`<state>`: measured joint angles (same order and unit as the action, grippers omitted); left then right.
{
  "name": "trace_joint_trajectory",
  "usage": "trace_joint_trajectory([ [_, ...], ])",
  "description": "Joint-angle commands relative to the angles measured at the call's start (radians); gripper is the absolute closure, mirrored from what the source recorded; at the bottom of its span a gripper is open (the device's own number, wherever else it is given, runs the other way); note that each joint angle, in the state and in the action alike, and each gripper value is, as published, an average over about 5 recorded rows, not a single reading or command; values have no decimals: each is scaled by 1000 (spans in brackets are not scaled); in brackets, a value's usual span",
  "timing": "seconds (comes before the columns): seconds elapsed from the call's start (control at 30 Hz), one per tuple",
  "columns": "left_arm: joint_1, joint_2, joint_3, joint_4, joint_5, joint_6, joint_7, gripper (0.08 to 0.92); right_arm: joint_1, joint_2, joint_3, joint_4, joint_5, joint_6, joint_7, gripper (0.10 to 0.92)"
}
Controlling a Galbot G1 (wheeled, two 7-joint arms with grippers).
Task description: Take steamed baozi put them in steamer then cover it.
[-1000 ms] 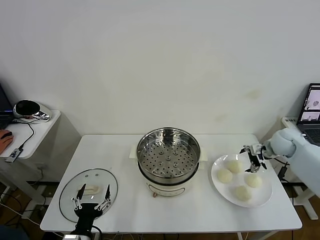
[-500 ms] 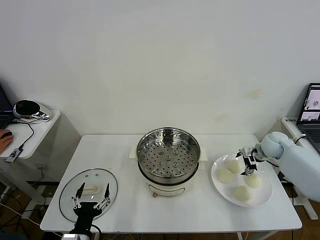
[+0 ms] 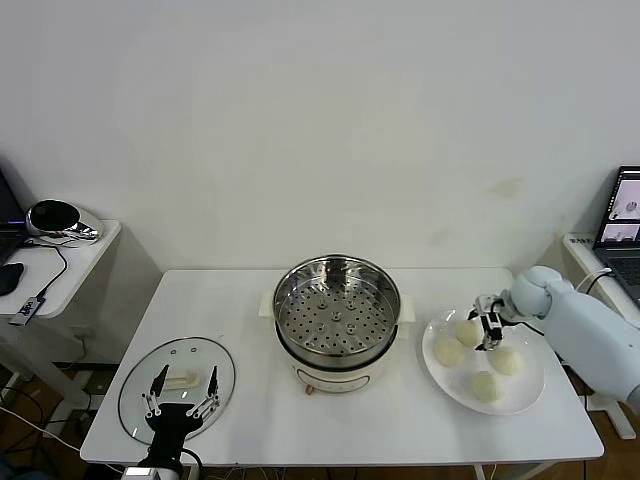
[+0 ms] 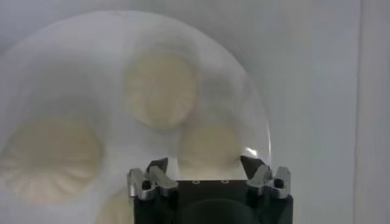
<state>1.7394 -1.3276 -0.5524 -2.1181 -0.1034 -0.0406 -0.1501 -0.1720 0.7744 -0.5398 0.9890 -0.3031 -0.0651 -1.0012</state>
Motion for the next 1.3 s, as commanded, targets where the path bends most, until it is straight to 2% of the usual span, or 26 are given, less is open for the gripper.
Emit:
trace_joint_trajectory([
  [0.03,3,1,-2,-6,0,-1,-2,177,0,13,6,-12,-4,0,-4,405],
  [0.3,7,2,-6,-9,-2,-4,-4,177,47,-48,-18,49,28,1,-13,508],
  [0.5,1,6,-4,-9,-7,-2,-4,177,168,-138,-102,143,103,8,-26,524],
  [0.73,2,26,0,-4,-87,9,-4,177,433,-197,-268,230,255,26,-42,525],
  [1.03,-5,33,4,5,-136,9,0,177,768,-78,-539,327,490,75,-10,516],
  [1.3,-8,35,-2,5,-133,9,-2,177,864,134,-694,322,556,202,44,510],
])
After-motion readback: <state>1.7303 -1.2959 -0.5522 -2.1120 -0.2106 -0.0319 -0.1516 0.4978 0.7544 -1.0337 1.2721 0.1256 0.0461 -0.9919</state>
